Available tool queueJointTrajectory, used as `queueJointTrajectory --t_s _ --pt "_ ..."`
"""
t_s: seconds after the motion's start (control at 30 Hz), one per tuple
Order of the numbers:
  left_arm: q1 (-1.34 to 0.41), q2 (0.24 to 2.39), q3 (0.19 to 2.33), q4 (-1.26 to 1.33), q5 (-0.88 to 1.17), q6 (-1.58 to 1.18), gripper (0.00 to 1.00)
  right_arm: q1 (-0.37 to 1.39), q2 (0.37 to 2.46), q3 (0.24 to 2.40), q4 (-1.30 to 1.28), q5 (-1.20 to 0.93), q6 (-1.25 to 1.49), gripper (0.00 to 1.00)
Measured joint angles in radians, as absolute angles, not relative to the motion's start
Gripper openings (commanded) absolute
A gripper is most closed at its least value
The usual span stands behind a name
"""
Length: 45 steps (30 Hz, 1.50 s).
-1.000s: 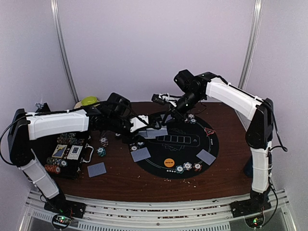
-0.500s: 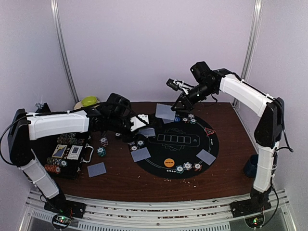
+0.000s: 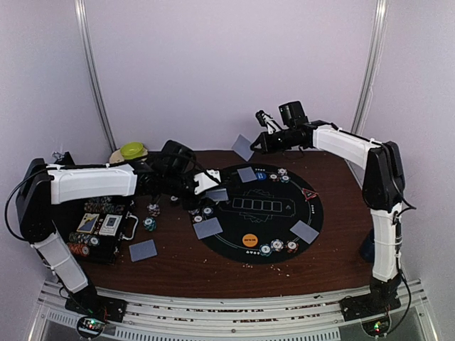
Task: Distribute texas hold em gaming equipment
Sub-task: Distribute the poker card in the small blind area.
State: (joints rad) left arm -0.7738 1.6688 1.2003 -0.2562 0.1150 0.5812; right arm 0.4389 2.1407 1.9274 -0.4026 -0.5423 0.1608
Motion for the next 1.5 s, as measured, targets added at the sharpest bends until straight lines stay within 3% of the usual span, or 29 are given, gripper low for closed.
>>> queueJointTrajectory --t_s 0.4,1.13,1.5 --pt "-0.772 1.724 1.201 -0.263 0.112 0.581 0.04 0.384 2.418 1.978 -0.290 -0.422 0.426 0.00" --pt "-0.765 1.724 1.203 -0.263 0.115 0.581 0.04 0.404 2.471 2.056 -0.271 -0.404 0.494 0.00" --pt "-0.765 1.724 1.203 -0.263 0.119 0.581 0.04 0.419 2.487 2.056 -0.277 -0.402 0.494 0.07"
